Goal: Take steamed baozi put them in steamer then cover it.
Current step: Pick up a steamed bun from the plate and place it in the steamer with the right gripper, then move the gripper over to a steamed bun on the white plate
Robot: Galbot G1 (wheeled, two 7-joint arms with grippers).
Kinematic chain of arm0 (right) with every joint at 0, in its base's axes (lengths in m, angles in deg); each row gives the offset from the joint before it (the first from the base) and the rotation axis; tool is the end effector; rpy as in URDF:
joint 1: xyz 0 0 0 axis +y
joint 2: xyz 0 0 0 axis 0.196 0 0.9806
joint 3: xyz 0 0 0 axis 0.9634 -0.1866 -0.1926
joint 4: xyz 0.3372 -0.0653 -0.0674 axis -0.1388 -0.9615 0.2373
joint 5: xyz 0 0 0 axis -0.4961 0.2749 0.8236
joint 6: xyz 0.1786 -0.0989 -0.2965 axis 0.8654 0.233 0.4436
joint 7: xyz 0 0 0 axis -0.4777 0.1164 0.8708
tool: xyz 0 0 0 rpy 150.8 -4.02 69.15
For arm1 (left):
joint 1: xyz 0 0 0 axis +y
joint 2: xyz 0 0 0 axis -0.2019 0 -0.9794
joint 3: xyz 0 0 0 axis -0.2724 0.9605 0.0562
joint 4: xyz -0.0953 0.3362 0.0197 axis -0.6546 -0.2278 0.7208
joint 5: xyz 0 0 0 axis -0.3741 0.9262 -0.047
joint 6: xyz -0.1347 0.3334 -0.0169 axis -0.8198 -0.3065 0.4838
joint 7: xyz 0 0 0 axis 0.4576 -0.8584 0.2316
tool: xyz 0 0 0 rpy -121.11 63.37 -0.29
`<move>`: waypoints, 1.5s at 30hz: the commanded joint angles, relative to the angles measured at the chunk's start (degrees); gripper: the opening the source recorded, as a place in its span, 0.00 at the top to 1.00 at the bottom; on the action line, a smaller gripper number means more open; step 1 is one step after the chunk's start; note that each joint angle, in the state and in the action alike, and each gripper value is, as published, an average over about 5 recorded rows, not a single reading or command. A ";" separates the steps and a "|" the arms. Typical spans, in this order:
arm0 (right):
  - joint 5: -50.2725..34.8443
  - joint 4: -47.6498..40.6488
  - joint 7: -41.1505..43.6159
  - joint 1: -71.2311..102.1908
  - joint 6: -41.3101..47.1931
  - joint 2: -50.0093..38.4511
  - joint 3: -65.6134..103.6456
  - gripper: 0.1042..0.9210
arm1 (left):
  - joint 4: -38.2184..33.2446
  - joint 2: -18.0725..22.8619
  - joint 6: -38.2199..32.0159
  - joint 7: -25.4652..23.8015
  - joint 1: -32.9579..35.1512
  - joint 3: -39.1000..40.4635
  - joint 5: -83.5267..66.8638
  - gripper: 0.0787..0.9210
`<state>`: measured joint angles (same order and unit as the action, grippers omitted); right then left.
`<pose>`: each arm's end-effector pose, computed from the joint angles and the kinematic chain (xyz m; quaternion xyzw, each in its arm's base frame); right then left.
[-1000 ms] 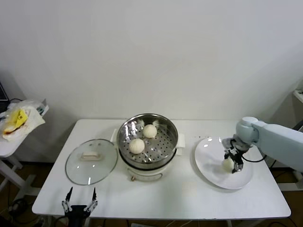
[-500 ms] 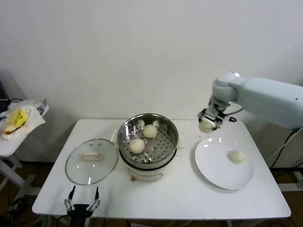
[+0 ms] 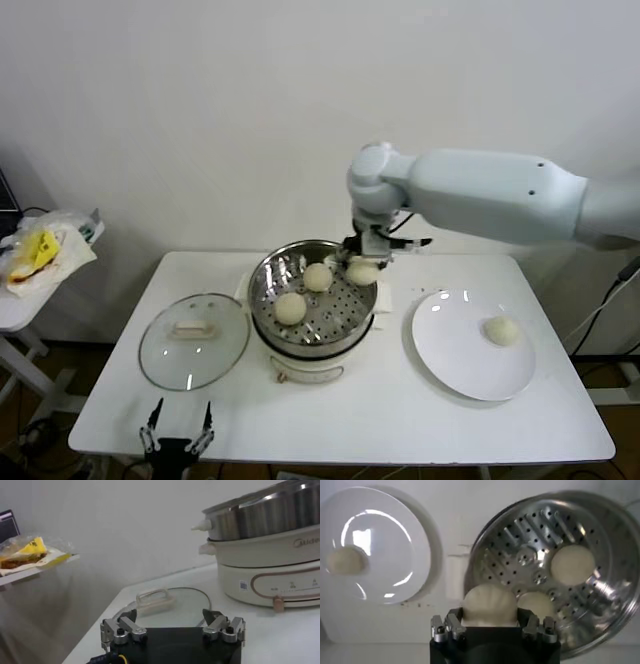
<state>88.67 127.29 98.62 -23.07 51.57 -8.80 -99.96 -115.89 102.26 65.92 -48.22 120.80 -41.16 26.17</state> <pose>0.5113 0.1743 -0.0284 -0.6109 -0.0284 -0.7911 0.0080 0.0904 0.0532 -0.4074 0.0405 -0.9835 -0.1372 0.1103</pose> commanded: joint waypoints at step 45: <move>0.98 -1.33 0.80 5.61 1.79 4.25 3.85 0.12 | -0.17 -0.19 -1.36 0.10 1.16 -1.01 -0.72 0.12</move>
<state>88.97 126.65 100.38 -16.65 51.35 -2.37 -99.51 -115.90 102.00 64.56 -48.11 122.03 -42.24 25.47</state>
